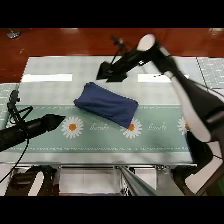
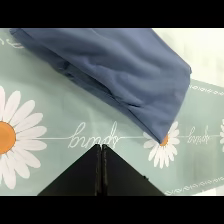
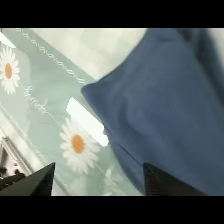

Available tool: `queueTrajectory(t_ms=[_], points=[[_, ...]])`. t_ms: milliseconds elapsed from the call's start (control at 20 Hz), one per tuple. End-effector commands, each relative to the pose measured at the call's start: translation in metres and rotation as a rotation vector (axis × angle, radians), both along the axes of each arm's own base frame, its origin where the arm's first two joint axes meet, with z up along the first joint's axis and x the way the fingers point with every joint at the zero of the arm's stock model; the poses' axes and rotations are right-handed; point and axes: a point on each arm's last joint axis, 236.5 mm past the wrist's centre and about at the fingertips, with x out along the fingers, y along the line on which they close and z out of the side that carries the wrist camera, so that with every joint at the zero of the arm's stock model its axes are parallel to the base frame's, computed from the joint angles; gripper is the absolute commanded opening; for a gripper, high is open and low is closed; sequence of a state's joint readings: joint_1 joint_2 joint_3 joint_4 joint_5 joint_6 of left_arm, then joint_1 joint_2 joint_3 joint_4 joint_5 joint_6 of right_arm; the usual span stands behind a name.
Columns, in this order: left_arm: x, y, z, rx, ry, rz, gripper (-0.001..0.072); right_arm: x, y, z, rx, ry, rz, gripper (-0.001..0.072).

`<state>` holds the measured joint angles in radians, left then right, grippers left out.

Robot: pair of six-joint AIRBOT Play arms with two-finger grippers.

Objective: Fold the shirts.

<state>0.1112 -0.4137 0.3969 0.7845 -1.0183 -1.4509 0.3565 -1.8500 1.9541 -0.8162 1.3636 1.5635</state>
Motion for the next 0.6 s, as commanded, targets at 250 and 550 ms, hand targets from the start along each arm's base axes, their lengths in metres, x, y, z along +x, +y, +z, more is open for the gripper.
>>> queueTrajectory(t_ms=[250, 550], points=[[0.002, 0.002, -0.003, 0.0, -0.002, 0.015, 0.0035, -0.073, -0.289, -0.047, -0.344, -0.029, -0.788, 0.0627], [0.004, 0.003, -0.002, 0.0, -0.01, 0.024, 0.0035, -0.133, -0.187, -0.132, 0.079, 0.206, -0.854, 0.0625]])
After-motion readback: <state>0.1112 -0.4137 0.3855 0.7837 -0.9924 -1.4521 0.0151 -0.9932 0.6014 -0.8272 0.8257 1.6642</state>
